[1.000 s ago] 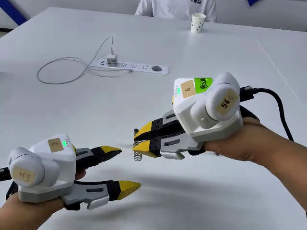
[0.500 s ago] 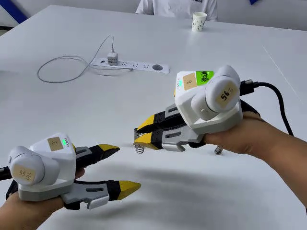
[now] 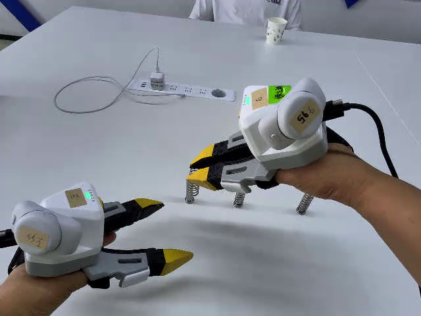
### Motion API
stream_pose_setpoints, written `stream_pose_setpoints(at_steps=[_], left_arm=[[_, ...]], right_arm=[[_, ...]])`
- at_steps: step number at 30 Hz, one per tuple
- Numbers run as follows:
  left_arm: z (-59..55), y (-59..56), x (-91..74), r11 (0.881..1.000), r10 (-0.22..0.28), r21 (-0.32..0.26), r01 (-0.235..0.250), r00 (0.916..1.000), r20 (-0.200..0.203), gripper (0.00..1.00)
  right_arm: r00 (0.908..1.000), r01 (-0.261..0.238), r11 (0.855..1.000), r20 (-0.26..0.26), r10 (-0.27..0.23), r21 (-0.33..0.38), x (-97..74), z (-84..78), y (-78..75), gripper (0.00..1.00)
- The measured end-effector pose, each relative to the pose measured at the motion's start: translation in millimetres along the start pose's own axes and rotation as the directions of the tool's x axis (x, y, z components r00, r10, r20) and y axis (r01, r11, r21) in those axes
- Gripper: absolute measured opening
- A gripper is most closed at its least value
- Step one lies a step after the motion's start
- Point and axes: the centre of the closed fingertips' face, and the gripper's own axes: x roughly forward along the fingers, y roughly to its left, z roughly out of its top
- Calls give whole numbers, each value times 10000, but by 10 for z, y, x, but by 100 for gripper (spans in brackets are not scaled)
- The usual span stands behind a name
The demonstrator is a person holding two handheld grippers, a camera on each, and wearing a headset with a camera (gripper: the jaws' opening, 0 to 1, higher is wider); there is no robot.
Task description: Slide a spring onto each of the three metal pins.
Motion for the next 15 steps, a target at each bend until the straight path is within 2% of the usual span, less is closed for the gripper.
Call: stream_pose_setpoints(at_steps=[15], left_arm=[[-13,26,-17,10000,33,-26,-33,10000,-2,60]], right_arm=[[9994,351,9993,-8,-351,121,74,12,-172,11]])
